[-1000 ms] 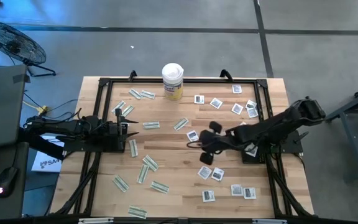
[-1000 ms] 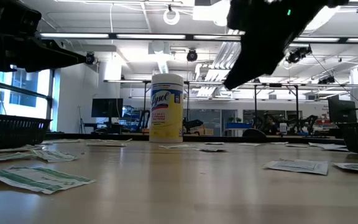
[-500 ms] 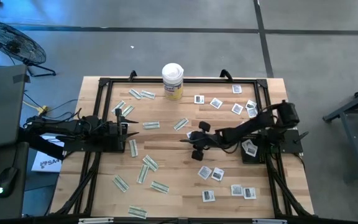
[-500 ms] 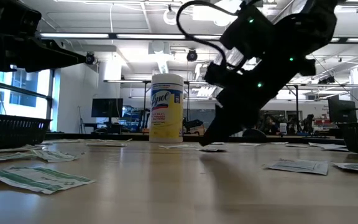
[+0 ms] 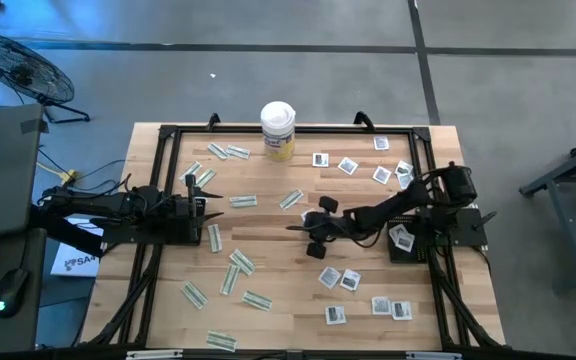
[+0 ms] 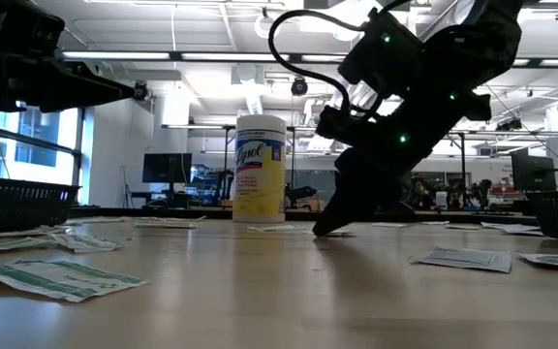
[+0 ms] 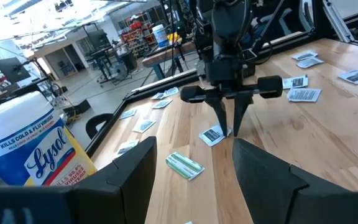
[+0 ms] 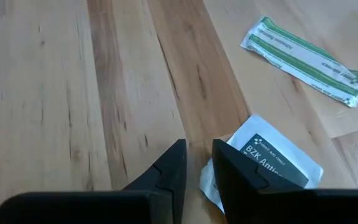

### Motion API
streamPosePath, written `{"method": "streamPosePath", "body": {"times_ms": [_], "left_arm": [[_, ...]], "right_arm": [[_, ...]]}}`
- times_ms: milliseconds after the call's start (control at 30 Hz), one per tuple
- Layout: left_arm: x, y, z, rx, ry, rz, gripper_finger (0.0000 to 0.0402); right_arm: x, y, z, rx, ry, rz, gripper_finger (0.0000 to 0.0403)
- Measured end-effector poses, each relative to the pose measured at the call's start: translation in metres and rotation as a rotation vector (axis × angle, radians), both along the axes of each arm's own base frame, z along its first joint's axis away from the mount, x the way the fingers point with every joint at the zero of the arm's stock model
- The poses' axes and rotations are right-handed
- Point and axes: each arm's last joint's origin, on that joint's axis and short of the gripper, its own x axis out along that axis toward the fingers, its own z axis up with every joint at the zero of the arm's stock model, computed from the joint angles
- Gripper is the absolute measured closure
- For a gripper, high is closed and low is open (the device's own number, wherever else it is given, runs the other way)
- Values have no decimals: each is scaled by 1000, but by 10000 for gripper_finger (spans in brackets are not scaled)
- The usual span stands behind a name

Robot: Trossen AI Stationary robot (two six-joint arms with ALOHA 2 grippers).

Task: Pick & Place First Aid Supplies
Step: Put the towelette pack into the right black basket

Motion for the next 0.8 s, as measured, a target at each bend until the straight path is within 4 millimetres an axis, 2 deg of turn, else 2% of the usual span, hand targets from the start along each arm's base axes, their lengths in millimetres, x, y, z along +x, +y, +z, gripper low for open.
{"method": "streamPosePath", "body": {"times_ms": [233,467,800], "left_arm": [[0,0,0,0,1,0,195],[0,0,0,0,0,0,195],[0,0,0,0,0,0,195]], "right_arm": [[-2,-1,12,-10,-25,-12,331],[-10,-2,5,15,67,-67,331],[-6,0,7,55,26,-50,331]]}}
